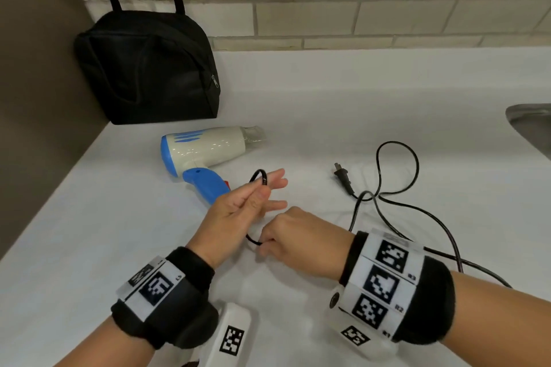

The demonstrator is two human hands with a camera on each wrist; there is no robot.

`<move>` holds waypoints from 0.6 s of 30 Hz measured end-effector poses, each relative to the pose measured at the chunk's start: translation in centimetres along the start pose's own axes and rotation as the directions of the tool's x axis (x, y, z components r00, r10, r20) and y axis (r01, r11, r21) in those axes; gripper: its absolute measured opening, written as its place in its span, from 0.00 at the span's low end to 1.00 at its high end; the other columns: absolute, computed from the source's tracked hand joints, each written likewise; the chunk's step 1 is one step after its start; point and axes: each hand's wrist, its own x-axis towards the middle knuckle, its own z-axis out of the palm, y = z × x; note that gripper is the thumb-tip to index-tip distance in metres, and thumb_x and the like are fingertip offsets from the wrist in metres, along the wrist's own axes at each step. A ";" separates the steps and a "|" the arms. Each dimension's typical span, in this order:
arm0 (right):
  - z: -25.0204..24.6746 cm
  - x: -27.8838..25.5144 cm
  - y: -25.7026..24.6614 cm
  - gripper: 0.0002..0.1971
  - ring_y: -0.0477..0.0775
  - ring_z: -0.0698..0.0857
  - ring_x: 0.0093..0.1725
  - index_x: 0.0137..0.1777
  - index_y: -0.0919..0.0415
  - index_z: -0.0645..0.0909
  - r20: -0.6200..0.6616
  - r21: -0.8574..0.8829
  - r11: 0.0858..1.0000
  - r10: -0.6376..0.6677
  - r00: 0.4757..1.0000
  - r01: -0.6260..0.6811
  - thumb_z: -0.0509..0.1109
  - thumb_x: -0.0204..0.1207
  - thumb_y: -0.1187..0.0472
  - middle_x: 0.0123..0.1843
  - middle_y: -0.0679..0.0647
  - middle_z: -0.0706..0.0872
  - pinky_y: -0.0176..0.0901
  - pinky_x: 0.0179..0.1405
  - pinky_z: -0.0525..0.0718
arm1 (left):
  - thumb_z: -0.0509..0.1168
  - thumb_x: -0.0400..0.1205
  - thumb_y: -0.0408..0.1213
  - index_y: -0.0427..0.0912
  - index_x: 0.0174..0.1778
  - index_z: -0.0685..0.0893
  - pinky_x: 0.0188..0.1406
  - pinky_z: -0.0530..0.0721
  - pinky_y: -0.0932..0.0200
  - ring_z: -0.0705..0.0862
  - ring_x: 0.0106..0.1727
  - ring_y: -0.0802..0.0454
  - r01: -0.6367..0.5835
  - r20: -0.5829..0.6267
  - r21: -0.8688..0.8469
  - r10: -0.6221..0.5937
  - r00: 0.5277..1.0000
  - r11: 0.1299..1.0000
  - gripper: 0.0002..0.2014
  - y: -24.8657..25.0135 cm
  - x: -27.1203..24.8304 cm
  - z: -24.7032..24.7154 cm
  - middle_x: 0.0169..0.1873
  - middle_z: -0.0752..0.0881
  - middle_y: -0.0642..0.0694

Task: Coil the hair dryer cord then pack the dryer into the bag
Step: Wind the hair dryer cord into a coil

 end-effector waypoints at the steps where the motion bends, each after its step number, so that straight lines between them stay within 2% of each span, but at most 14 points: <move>1: -0.1 -0.3 -0.1 0.12 0.61 0.80 0.51 0.52 0.66 0.82 -0.018 -0.050 0.998 0.024 1.000 -0.025 0.61 0.79 0.59 0.50 0.55 0.82 0.43 0.40 0.66 | 0.53 0.75 0.47 0.57 0.59 0.78 0.48 0.79 0.77 0.87 0.47 0.68 0.006 0.002 0.004 -0.006 1.000 1.000 0.17 0.1 0.0 0.0 0.54 0.85 0.60; 3: -0.4 -0.8 -0.5 0.12 0.61 0.81 0.53 0.53 0.57 0.81 -0.073 -0.137 0.990 0.026 0.997 -0.036 0.60 0.79 0.53 0.55 0.53 0.82 0.45 0.40 0.69 | 0.52 0.77 0.45 0.59 0.54 0.79 0.44 0.75 0.82 0.84 0.43 0.75 0.016 0.015 0.051 -0.017 1.000 0.999 0.14 0.3 0.0 0.1 0.51 0.86 0.60; 4: -0.7 -0.9 -0.7 0.11 0.60 0.81 0.53 0.53 0.55 0.81 -0.091 -0.151 0.988 0.007 0.996 -0.021 0.59 0.79 0.53 0.57 0.53 0.82 0.46 0.41 0.71 | 0.52 0.77 0.46 0.60 0.55 0.78 0.43 0.75 0.82 0.84 0.40 0.74 0.028 0.029 0.065 -0.030 0.999 0.997 0.14 0.4 0.0 0.1 0.44 0.88 0.62; 5: -1.1 -1.1 -0.9 0.11 0.59 0.82 0.52 0.53 0.54 0.81 -0.085 -0.145 0.989 -0.016 0.996 0.004 0.59 0.78 0.53 0.57 0.52 0.83 0.46 0.42 0.74 | 0.52 0.76 0.47 0.59 0.58 0.77 0.41 0.76 0.80 0.83 0.36 0.70 0.046 0.043 0.073 -0.049 0.998 0.996 0.16 0.3 -0.1 0.1 0.32 0.87 0.64; 6: -1.6 -1.3 -1.0 0.11 0.55 0.82 0.50 0.53 0.53 0.82 -0.055 -0.124 0.992 -0.042 0.998 0.035 0.59 0.78 0.55 0.55 0.51 0.84 0.47 0.44 0.78 | 0.51 0.76 0.48 0.58 0.61 0.76 0.39 0.77 0.79 0.81 0.30 0.67 0.065 0.060 0.085 -0.071 0.996 0.994 0.19 0.4 -0.2 0.2 0.21 0.84 0.63; 8: -3.0 -1.6 -1.2 0.12 0.39 0.80 0.40 0.54 0.47 0.83 0.022 -0.066 0.996 -0.056 0.998 0.058 0.60 0.77 0.57 0.43 0.43 0.86 0.43 0.45 0.79 | 0.50 0.77 0.48 0.56 0.60 0.77 0.33 0.78 0.74 0.75 0.19 0.62 0.094 0.084 0.117 -0.105 0.991 0.989 0.18 0.5 -0.5 0.3 0.11 0.78 0.57; 9: -3.8 -1.8 -1.0 0.12 0.36 0.77 0.36 0.54 0.44 0.83 0.019 -0.060 0.997 -0.049 0.999 0.050 0.61 0.77 0.56 0.40 0.39 0.84 0.39 0.44 0.77 | 0.49 0.79 0.47 0.55 0.55 0.79 0.27 0.77 0.74 0.72 0.15 0.61 0.102 0.073 0.116 -0.111 0.991 0.988 0.16 0.5 -0.6 0.3 0.09 0.77 0.55; 11: -5.0 -1.7 -0.2 0.08 0.37 0.75 0.35 0.51 0.42 0.83 -0.115 -0.052 0.998 -0.045 0.992 0.040 0.65 0.74 0.52 0.41 0.39 0.84 0.41 0.45 0.77 | 0.49 0.81 0.44 0.52 0.42 0.81 0.17 0.69 0.73 0.66 0.11 0.61 0.117 0.021 0.086 -0.119 0.993 0.989 0.14 0.2 -0.6 0.0 0.08 0.71 0.52; 13: -5.7 -1.3 0.7 0.03 0.36 0.77 0.32 0.44 0.44 0.81 -0.274 0.006 0.999 -0.043 0.961 0.046 0.70 0.70 0.50 0.38 0.41 0.84 0.40 0.41 0.77 | 0.52 0.76 0.51 0.46 0.34 0.78 0.12 0.62 0.70 0.59 0.13 0.61 0.168 0.005 0.003 -0.168 0.986 0.986 0.15 0.1 -0.5 -0.1 0.10 0.64 0.54; 15: -5.8 -0.6 1.6 0.08 0.36 0.77 0.30 0.41 0.46 0.77 -0.371 0.081 0.994 -0.036 0.928 0.071 0.74 0.67 0.50 0.33 0.41 0.80 0.32 0.34 0.72 | 0.54 0.71 0.55 0.40 0.32 0.72 0.12 0.57 0.71 0.55 0.14 0.60 0.212 0.029 -0.099 -0.210 0.977 0.972 0.19 0.1 -0.5 -0.3 0.12 0.62 0.56; 16: -5.6 -0.2 1.9 0.10 0.37 0.76 0.30 0.43 0.47 0.79 -0.389 0.107 0.990 -0.047 0.920 0.096 0.75 0.66 0.49 0.32 0.40 0.78 0.29 0.32 0.70 | 0.55 0.70 0.55 0.38 0.34 0.72 0.13 0.56 0.71 0.54 0.14 0.61 0.231 0.044 -0.137 -0.227 0.973 0.963 0.20 0.2 -0.5 -0.3 0.13 0.61 0.56; 18: -5.2 0.5 2.4 0.13 0.35 0.76 0.34 0.49 0.52 0.83 -0.381 0.066 0.984 -0.129 0.916 0.166 0.71 0.67 0.47 0.36 0.37 0.75 0.25 0.37 0.71 | 0.55 0.70 0.55 0.35 0.38 0.79 0.14 0.53 0.72 0.53 0.14 0.61 0.251 0.071 -0.177 -0.242 0.968 0.951 0.23 0.1 -0.5 -0.7 0.13 0.59 0.56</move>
